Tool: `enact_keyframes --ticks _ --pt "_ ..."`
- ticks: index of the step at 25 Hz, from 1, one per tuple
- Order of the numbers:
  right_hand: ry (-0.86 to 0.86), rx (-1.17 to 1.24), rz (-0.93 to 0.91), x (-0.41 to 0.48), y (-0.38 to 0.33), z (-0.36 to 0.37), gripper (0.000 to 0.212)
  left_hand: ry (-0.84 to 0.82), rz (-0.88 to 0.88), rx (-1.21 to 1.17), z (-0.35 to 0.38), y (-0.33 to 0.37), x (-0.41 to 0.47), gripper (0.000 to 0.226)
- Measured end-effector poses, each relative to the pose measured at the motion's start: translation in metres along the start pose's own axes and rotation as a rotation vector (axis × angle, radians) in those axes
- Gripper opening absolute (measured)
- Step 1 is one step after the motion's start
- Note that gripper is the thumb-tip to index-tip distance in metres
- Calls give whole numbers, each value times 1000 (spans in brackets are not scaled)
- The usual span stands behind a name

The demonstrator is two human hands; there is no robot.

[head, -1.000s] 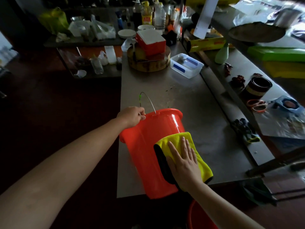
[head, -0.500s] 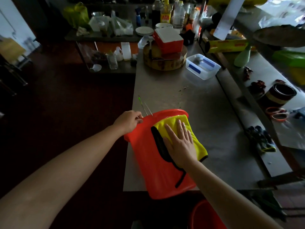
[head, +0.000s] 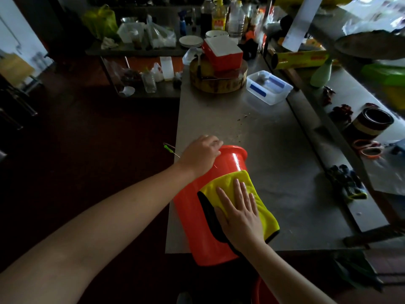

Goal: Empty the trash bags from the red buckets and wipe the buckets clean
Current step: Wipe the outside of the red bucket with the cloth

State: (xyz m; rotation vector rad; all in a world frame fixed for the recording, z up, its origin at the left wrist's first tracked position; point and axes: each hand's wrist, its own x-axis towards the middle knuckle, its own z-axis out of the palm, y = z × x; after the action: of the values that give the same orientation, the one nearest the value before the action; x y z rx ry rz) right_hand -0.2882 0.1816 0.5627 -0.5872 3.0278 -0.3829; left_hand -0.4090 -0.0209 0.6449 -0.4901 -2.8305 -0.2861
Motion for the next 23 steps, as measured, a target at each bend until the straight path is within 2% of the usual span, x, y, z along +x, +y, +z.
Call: enact_keyframes --ticks 2,5,11,15,19,23 --pt "15 12 2 -8 -1 2 60 -106 -121 -128 11 9 16 41" --pt "29 31 16 -29 10 5 60 -189 -226 -141 29 15 27 44" --pt "-1 83 23 -44 19 7 59 -130 -376 -219 38 3 26 38" --pt "-34 118 49 8 3 -6 58 -100 -502 -347 33 -11 18 29" --pt "-58 213 70 70 -7 -16 59 -127 -587 -354 26 -20 8 23" --pt "-46 221 26 75 6 -20 59 -103 -619 -431 20 -17 8 21"
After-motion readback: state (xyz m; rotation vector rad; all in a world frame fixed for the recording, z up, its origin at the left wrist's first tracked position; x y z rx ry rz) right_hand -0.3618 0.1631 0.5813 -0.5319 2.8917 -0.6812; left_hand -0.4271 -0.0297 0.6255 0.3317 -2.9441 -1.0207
